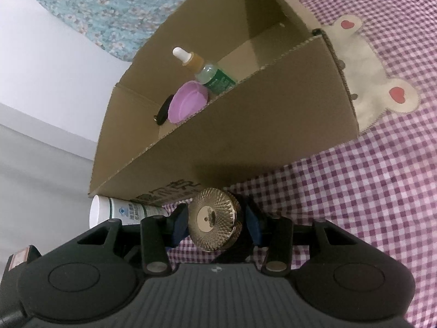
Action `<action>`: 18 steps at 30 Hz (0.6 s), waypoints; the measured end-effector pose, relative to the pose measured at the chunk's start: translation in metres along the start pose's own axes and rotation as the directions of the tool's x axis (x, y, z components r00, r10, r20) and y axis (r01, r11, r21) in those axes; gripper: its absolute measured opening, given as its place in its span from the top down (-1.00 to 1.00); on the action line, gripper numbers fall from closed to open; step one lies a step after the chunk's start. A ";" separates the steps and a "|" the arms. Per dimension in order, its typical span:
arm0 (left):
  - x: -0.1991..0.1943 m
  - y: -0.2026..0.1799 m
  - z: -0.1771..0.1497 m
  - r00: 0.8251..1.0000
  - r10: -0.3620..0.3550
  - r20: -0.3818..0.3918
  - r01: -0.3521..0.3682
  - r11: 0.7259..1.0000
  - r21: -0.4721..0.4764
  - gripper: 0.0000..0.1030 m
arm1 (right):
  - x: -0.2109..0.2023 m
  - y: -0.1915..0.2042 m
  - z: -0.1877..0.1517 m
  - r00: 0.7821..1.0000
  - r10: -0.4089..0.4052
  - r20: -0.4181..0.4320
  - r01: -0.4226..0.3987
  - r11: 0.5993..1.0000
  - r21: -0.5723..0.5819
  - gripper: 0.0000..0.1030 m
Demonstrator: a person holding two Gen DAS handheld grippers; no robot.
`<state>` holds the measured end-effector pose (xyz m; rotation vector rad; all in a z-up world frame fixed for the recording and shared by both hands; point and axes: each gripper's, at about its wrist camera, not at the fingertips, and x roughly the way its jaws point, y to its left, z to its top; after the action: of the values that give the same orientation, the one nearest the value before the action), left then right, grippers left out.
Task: Organize rigid objects
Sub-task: 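Reach the right tool to the gold-lidded jar and grasp it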
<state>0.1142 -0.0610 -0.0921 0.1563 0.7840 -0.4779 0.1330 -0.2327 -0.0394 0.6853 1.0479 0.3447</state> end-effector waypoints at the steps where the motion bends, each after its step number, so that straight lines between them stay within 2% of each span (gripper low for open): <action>1: -0.001 -0.001 -0.001 1.000 -0.005 -0.001 0.005 1.000 0.000 -0.19 | -0.001 -0.001 -0.001 1.000 -0.002 -0.003 0.002 1.000 0.004 0.03; 9: -0.008 -0.010 -0.005 0.998 -0.068 -0.012 0.067 0.998 -0.020 -0.18 | -0.018 -0.009 -0.016 1.000 -0.027 -0.003 0.027 0.999 0.041 0.02; 13: -0.010 -0.010 -0.002 0.998 -0.062 -0.003 0.062 0.998 -0.014 -0.18 | -0.023 -0.011 -0.016 1.000 -0.016 0.008 0.015 0.998 0.061 0.03; 18: -0.002 -0.011 0.003 0.998 -0.061 -0.025 0.061 0.998 0.003 -0.20 | -0.017 -0.008 -0.014 0.999 -0.044 0.006 0.044 0.998 0.052 0.03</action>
<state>0.1099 -0.0715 -0.0878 0.1422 0.8138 -0.5357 0.1118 -0.2431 -0.0375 0.7078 1.0665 0.2776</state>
